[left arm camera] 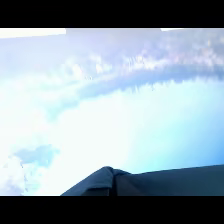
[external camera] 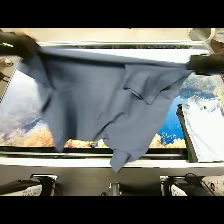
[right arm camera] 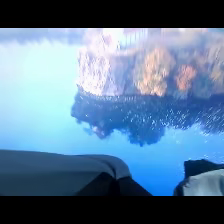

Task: Fold the shirts.

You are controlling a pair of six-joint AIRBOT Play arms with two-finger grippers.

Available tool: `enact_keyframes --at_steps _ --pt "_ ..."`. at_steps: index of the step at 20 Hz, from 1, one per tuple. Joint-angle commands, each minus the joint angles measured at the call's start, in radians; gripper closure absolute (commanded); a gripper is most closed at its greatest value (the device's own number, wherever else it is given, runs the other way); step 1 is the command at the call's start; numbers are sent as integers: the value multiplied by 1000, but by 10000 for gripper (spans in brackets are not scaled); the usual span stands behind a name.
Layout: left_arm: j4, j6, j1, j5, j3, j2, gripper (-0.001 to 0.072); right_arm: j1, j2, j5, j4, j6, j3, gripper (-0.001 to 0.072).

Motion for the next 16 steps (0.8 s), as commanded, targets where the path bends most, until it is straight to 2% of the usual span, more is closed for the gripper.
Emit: enact_keyframes --at_steps 1,3,4,5,6,7,8,9,10,12,13,14,15,16 --pt "-117 -68 1 -34 -17 -267 683 0 -261 -135 72 148 -9 691" --pt "-189 -121 1 -50 -17 -353 667 0 -347 -140 161 227 -9 691" --pt "-214 -120 1 -66 -17 -379 577 0 -373 -140 208 232 -9 690" --pt "-212 -112 4 -90 -15 -388 373 0 -388 -146 251 230 -9 668" --pt "-211 -66 13 -125 -8 -386 184 0 -386 -141 258 220 -8 531" --pt "-206 -2 32 -192 10 -380 144 -2 -375 -113 243 174 2 341" --pt "-179 30 55 -265 20 -367 157 -7 -359 -67 224 103 11 254" --pt "-126 38 82 -341 14 -344 211 -23 -338 -7 189 38 14 246" --pt "-83 39 108 -395 -8 -318 298 -46 -324 74 157 10 14 248" --pt "-68 54 154 -406 -135 -234 366 -119 -320 229 138 5 -16 319" --pt "-68 69 167 -380 -249 -175 547 -151 -315 281 142 1 -66 338" --pt "-68 76 171 -341 -376 -116 599 -172 -299 296 141 -6 -136 383" --pt "-76 77 168 -283 -526 -50 592 -184 -270 280 141 -6 -228 410" --pt "-107 101 160 -220 -662 9 472 -188 -236 242 142 -6 -318 410"
